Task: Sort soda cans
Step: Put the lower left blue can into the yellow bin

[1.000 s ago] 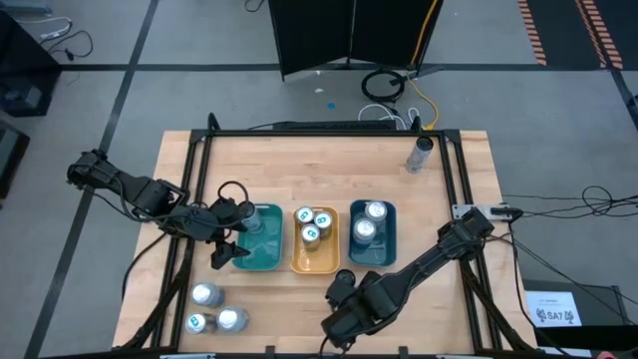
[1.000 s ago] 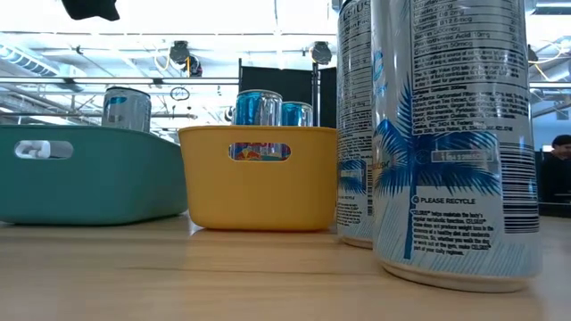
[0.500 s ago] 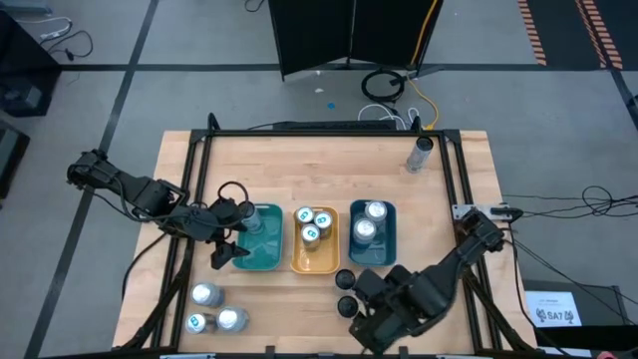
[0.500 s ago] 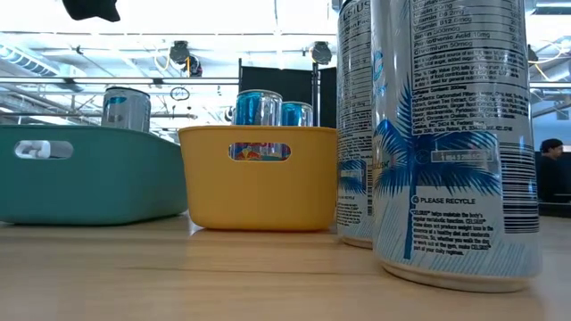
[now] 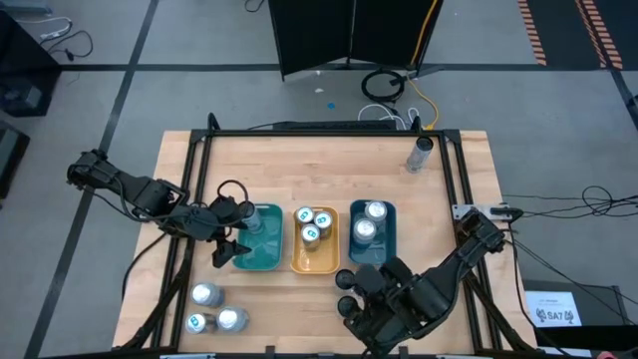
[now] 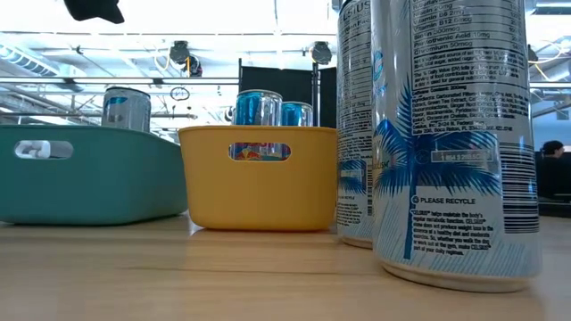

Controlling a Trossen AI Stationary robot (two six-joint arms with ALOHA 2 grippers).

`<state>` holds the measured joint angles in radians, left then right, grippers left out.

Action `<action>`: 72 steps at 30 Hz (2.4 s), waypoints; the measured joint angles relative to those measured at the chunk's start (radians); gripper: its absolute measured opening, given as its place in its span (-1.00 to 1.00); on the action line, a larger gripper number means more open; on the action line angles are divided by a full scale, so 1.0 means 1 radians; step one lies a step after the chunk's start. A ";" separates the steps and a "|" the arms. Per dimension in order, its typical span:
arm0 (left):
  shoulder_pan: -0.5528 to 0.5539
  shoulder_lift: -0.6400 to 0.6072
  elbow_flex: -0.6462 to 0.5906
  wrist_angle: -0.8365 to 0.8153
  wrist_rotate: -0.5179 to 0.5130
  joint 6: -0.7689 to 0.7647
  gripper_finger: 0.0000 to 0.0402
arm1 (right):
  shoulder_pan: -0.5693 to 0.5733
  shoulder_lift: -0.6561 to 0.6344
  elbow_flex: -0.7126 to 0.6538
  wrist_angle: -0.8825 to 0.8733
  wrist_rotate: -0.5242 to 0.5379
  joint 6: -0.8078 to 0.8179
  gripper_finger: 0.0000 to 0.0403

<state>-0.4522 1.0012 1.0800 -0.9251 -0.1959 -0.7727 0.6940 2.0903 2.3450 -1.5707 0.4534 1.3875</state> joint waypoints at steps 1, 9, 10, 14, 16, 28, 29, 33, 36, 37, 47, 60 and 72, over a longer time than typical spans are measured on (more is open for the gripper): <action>0.000 0.000 0.000 0.000 0.000 0.000 0.77 | 0.005 0.000 -0.001 0.000 0.052 -0.029 0.65; 0.000 0.001 0.000 0.001 -0.042 -0.014 0.77 | 0.039 -0.144 -0.240 0.000 0.230 -0.094 0.65; 0.000 0.004 0.000 0.002 -0.056 -0.027 0.77 | 0.049 -0.177 -0.301 0.001 0.241 -0.073 0.65; 0.000 0.018 0.000 0.004 -0.165 -0.032 0.77 | 0.121 -0.340 -0.578 0.072 0.273 0.031 0.65; 0.001 0.026 0.000 0.006 -0.224 -0.032 0.77 | 0.155 -0.447 -0.721 0.152 0.315 0.058 0.65; 0.014 0.278 0.063 0.186 -0.268 -0.196 0.77 | 0.299 -0.981 -1.332 0.617 0.353 -0.046 0.65; 0.014 0.312 0.084 0.173 -0.257 -0.219 0.77 | 0.312 -1.009 -1.361 0.636 0.353 -0.050 0.65; 0.013 0.441 0.182 0.100 -0.191 -0.314 0.76 | 0.365 -1.097 -1.450 0.688 0.352 -0.062 0.65; 0.013 0.527 0.268 0.007 -0.139 -0.399 0.76 | 0.396 -1.137 -1.480 0.693 0.353 -0.064 0.65; 0.013 0.551 0.295 -0.038 -0.123 -0.428 0.76 | 0.405 -1.144 -1.485 0.691 0.353 -0.065 0.65; -0.104 0.609 0.411 -0.322 -0.045 -0.763 0.76 | 0.460 -1.155 -1.486 0.677 0.353 -0.089 0.65; -0.413 0.535 0.410 -0.454 -0.094 -1.359 0.77 | 0.486 -1.154 -1.486 0.677 0.358 -0.085 0.65; -0.533 0.536 0.410 -0.385 0.013 -1.447 0.77 | 0.486 -1.154 -1.487 0.676 0.357 -0.084 0.65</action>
<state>-0.9849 1.5368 1.4899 -1.3104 -0.1832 -2.2198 1.1801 0.9367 0.8585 -0.8943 0.8108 1.3038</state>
